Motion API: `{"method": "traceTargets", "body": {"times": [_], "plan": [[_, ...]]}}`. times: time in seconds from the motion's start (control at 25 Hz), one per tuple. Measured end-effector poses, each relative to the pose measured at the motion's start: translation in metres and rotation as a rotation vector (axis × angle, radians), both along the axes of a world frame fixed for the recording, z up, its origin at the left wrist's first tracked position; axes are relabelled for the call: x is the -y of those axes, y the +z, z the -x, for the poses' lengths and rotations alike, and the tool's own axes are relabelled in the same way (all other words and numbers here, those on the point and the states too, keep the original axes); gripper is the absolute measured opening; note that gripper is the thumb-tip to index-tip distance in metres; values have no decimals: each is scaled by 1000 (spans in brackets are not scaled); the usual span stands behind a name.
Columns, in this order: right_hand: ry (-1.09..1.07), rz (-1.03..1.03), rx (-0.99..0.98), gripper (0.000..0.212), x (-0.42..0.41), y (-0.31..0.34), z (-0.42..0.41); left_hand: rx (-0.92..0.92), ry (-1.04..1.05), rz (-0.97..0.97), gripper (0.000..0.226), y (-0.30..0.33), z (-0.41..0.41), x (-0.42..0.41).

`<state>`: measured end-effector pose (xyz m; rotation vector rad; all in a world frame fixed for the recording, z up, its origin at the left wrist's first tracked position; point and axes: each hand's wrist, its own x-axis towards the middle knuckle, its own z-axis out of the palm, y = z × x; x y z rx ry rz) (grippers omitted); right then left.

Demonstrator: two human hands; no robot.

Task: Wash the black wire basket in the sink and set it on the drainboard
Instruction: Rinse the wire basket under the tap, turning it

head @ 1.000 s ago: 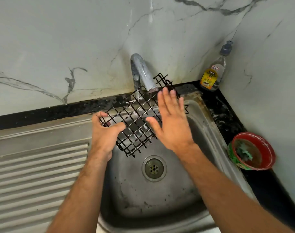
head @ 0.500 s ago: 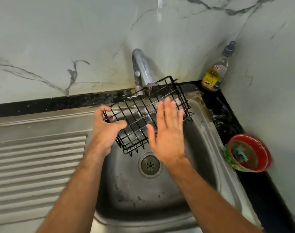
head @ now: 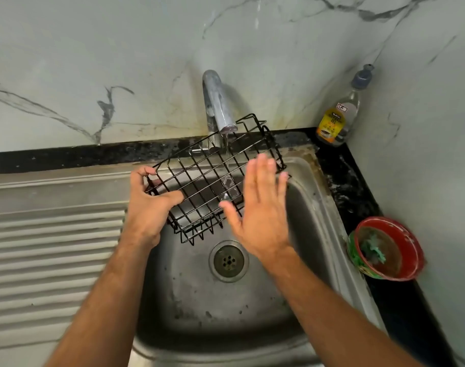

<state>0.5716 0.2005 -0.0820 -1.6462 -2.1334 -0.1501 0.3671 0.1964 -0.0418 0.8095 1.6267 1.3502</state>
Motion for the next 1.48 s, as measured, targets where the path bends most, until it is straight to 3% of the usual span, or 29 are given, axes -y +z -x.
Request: {"method": "traceTargets", "body": {"times": [0.16, 0.28, 0.36, 0.44, 0.52, 0.64, 0.68, 0.76, 0.88, 0.96, 1.0, 1.16, 1.32, 1.4, 1.48], "plan": [[518, -104, 81, 63, 11, -13, 14, 24, 78, 5, 59, 2, 3, 2], [418, -192, -158, 44, -6, -10, -8, 41, 83, 46, 57, 4, 9, 6], [224, -176, -254, 48, -14, 1, -18, 69, 54, 109, 56, 3, 10, 8], [102, -145, -220, 59, -11, 11, -4, 92, 33, 163, 55, 1, 7, 10], [224, -150, -122, 63, 2, 12, 21, 117, 42, 160, 51, 0, 2, 12], [638, -210, -45, 48, 5, 7, 23, 156, 64, 140, 44, -3, 0, 16], [626, -227, -65, 45, -1, 9, 14, 164, 73, 147, 44, -5, 1, 19], [303, -211, -202, 55, -17, 13, 0, 177, 102, 154, 45, -12, 0, 25], [-179, 91, -765, 88, -28, 24, -8, 253, 153, 140, 42, -26, -9, 36], [-152, 345, -1131, 99, -32, 29, -5, 314, 197, 144, 45, -35, -15, 43], [-106, 428, -1209, 99, -32, 30, -2, 334, 218, 160, 49, -41, -16, 46], [-22, 489, -1239, 87, -34, 25, 6, 374, 237, 217, 50, -50, -17, 60], [-79, 568, -1459, 91, -43, 25, 4, 363, 206, 157, 53, -41, -25, 67], [-79, 586, -1452, 88, -46, 32, 0, 272, 197, 157, 64, -42, -18, 58], [-6, 610, -1343, 84, -46, 38, -4, 102, 39, 219, 66, -36, -10, 45]]}}
